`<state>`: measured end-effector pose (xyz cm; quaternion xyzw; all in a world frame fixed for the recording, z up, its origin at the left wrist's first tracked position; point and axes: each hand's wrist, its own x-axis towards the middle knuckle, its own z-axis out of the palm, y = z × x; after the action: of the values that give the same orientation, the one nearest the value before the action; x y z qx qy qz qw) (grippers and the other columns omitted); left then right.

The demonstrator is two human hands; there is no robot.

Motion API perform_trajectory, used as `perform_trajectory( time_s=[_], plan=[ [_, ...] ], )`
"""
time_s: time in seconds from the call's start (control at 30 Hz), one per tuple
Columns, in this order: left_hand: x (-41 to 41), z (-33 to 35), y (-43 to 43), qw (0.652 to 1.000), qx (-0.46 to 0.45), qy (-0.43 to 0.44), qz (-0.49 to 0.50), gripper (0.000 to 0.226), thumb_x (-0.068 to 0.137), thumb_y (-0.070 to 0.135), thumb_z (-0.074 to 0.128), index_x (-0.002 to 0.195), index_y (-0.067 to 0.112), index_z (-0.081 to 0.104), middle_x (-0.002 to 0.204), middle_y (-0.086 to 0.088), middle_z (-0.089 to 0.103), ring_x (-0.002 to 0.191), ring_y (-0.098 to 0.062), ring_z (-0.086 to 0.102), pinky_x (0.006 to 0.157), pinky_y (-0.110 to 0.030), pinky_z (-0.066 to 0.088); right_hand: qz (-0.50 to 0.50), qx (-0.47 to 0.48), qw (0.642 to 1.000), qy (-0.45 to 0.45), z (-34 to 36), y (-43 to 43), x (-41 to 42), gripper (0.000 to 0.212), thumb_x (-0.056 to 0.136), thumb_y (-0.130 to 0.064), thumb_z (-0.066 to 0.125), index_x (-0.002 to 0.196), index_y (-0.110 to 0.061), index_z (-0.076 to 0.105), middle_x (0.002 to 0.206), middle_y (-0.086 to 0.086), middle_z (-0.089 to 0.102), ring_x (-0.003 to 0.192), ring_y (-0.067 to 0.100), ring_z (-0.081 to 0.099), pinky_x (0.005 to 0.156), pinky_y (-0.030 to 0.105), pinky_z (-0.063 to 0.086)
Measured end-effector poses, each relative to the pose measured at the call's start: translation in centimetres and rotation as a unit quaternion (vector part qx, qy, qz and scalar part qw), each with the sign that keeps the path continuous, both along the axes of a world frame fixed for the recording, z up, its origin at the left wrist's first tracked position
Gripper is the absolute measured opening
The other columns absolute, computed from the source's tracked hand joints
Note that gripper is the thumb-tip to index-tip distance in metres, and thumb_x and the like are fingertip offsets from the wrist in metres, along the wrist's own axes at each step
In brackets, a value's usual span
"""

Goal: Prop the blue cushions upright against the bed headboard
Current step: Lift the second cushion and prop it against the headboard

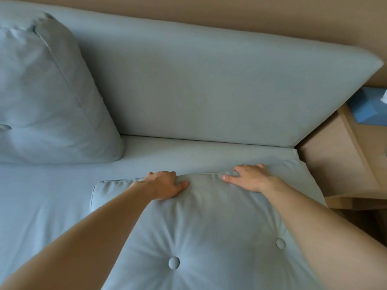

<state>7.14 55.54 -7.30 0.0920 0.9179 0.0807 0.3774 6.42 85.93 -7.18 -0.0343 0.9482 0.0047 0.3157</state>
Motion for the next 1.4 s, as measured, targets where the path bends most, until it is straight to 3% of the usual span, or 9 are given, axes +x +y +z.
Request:
perform_trajectory(
  time_s=[0.1, 0.3, 0.43, 0.6, 0.7, 0.87, 1.1, 1.33, 1.4],
  plan=[
    [0.4, 0.2, 0.4, 0.998, 0.010, 0.057, -0.013, 0.044, 0.100, 0.062, 0.032, 0.098, 0.020, 0.046, 0.118, -0.011, 0.065, 0.108, -0.034, 0.059, 0.081, -0.039, 0.036, 0.014, -0.013, 0.998, 0.057, -0.4, 0.2, 0.5, 0.064, 0.086, -0.082, 0.033, 0.093, -0.023, 0.055, 0.120, 0.007, 0.068, 0.120, 0.025, 0.058, 0.098, 0.041, 0.035],
    [1.5, 1.4, 1.0, 0.991, 0.037, 0.132, 0.001, 0.030, 0.104, 0.044, 0.035, 0.093, 0.018, 0.048, 0.107, -0.011, 0.068, 0.097, -0.034, 0.061, 0.073, -0.036, 0.035, 0.031, -0.032, 0.989, 0.142, 0.1, 0.3, 1.1, 0.039, 0.100, -0.055, 0.042, 0.081, -0.022, 0.045, 0.103, 0.010, 0.069, 0.109, 0.030, 0.060, 0.085, 0.040, 0.032],
    [2.9, 4.5, 1.5, 0.981, 0.058, 0.185, 0.011, 0.032, 0.105, 0.041, 0.037, 0.089, 0.016, 0.048, 0.092, -0.008, 0.066, 0.088, -0.034, 0.061, 0.072, -0.036, 0.030, 0.026, -0.105, 0.966, 0.233, 1.3, 1.1, 2.6, 0.042, 0.093, -0.058, 0.037, 0.070, -0.024, 0.044, 0.081, 0.009, 0.069, 0.090, 0.032, 0.064, 0.076, 0.041, 0.035],
    [6.2, 10.3, 1.9, 0.959, 0.101, 0.263, 0.012, 0.033, 0.104, 0.036, 0.042, 0.079, 0.015, 0.045, 0.074, -0.002, 0.057, 0.069, -0.029, 0.051, 0.066, -0.036, 0.026, 0.008, -0.188, 0.918, 0.350, 6.1, 2.8, 6.5, 0.037, 0.092, -0.049, 0.045, 0.065, -0.029, 0.031, 0.057, -0.002, 0.049, 0.064, 0.032, 0.059, 0.065, 0.040, 0.036],
    [8.2, 14.6, 2.7, 0.924, 0.159, 0.348, -0.025, 0.033, 0.099, 0.032, 0.048, 0.071, 0.019, 0.037, 0.064, 0.001, 0.053, 0.061, -0.026, 0.048, 0.061, -0.033, 0.028, 0.000, -0.223, 0.876, 0.427, 11.4, 4.2, 9.3, 0.038, 0.094, -0.042, 0.050, 0.065, -0.029, 0.030, 0.059, -0.012, 0.032, 0.058, 0.031, 0.050, 0.062, 0.039, 0.027],
    [7.8, 24.0, 5.1, 0.840, 0.228, 0.482, -0.103, 0.029, 0.096, 0.029, 0.048, 0.074, 0.023, 0.031, 0.061, -0.001, 0.052, 0.058, -0.030, 0.049, 0.056, -0.035, 0.035, -0.004, -0.190, 0.815, 0.547, 21.4, 6.5, 11.8, 0.045, 0.094, -0.030, 0.054, 0.057, -0.010, 0.040, 0.056, 0.004, 0.040, 0.057, 0.032, 0.046, 0.064, 0.041, 0.028],
    [0.3, 31.2, 7.0, 0.724, 0.225, 0.633, -0.155, 0.034, 0.104, 0.025, 0.046, 0.072, 0.014, 0.044, 0.067, -0.008, 0.051, 0.064, -0.034, 0.047, 0.058, -0.043, 0.037, -0.031, -0.161, 0.719, 0.676, 27.1, 7.8, 5.7, 0.048, 0.101, -0.028, 0.058, 0.061, -0.009, 0.041, 0.059, 0.010, 0.042, 0.064, 0.033, 0.043, 0.066, 0.046, 0.030],
    [-7.7, 28.4, 6.8, 0.715, 0.192, 0.653, -0.156, 0.028, 0.097, 0.020, 0.058, 0.072, 0.011, 0.048, 0.069, -0.008, 0.055, 0.068, -0.034, 0.052, 0.065, -0.041, 0.039, -0.063, -0.169, 0.721, 0.669, 24.5, 7.3, -2.5, 0.036, 0.100, -0.037, 0.057, 0.078, -0.010, 0.067, 0.084, 0.007, 0.066, 0.084, 0.034, 0.056, 0.083, 0.047, 0.038],
    [-9.4, 26.1, 6.4, 0.740, 0.175, 0.638, -0.116, 0.025, 0.096, 0.025, 0.056, 0.075, 0.011, 0.054, 0.074, -0.007, 0.061, 0.076, -0.034, 0.057, 0.077, -0.044, 0.044, -0.080, -0.150, 0.737, 0.655, 22.7, 6.5, -3.7, 0.031, 0.098, -0.038, 0.059, 0.088, -0.012, 0.073, 0.096, 0.004, 0.073, 0.094, 0.029, 0.061, 0.090, 0.044, 0.035]
  ],
)
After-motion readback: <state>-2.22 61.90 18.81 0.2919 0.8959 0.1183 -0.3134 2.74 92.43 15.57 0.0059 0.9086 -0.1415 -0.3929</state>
